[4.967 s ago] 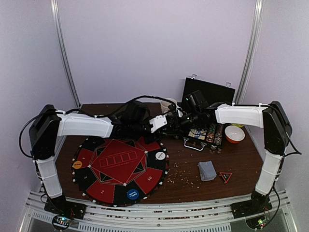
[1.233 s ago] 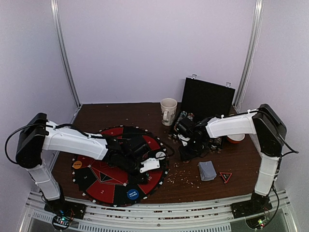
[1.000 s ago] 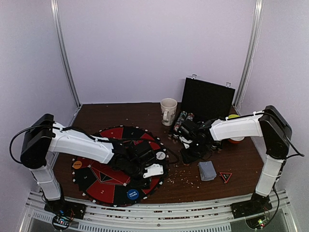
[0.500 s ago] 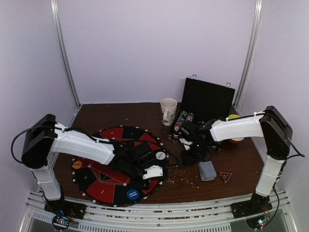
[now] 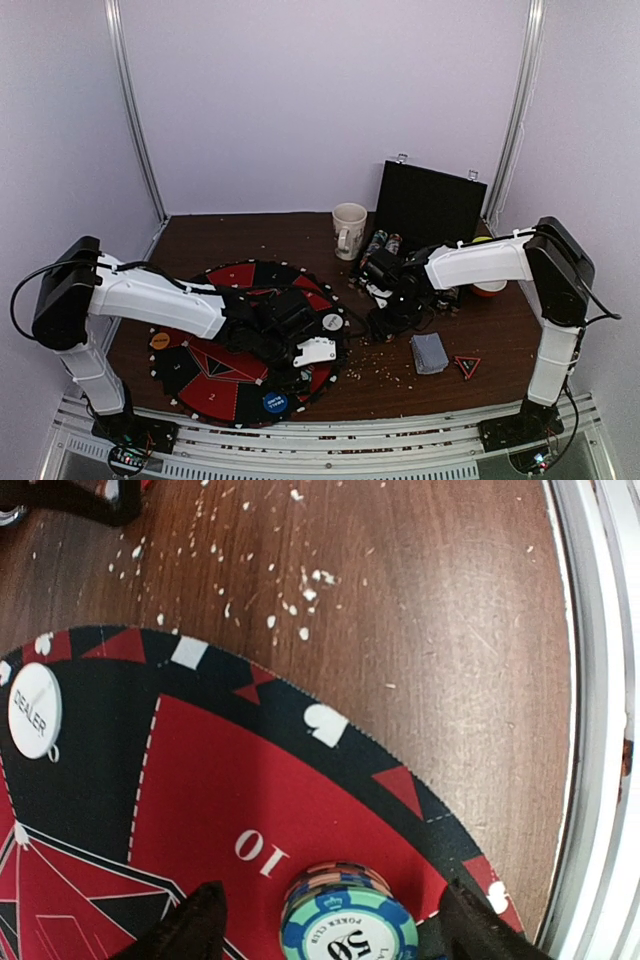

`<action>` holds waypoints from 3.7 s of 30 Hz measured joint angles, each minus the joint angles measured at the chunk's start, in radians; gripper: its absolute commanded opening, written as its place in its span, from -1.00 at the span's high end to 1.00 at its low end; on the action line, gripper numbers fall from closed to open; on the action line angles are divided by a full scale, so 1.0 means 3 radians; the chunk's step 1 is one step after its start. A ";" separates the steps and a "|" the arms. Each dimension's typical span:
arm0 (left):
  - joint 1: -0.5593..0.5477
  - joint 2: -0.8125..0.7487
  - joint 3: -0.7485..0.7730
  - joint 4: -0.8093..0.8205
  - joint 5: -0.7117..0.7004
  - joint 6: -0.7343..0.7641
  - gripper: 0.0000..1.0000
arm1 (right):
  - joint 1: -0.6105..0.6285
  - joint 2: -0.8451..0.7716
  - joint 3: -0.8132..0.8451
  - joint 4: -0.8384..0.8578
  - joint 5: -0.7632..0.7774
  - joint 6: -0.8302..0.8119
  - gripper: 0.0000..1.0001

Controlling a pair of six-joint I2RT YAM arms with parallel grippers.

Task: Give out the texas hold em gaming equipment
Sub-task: Place the poker chips pile at the small blind area, then move the poker chip to the center of the board, then pick up the pile of poker chips from the chip case.

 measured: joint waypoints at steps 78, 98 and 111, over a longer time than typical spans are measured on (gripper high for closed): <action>0.1858 -0.1514 -0.0383 0.0548 0.0006 -0.0556 -0.78 | -0.1216 0.0638 0.1993 0.0033 -0.0940 -0.1490 -0.11; 0.2154 -0.1166 -0.0247 0.0609 0.0149 -0.0523 -0.79 | -0.1185 0.1535 0.2692 -0.0159 -0.1086 -0.1891 0.28; 0.2183 -0.1101 -0.0234 0.0610 0.0226 -0.0500 -0.79 | -0.1017 0.1456 0.2532 -0.0036 -0.0636 -0.2064 0.34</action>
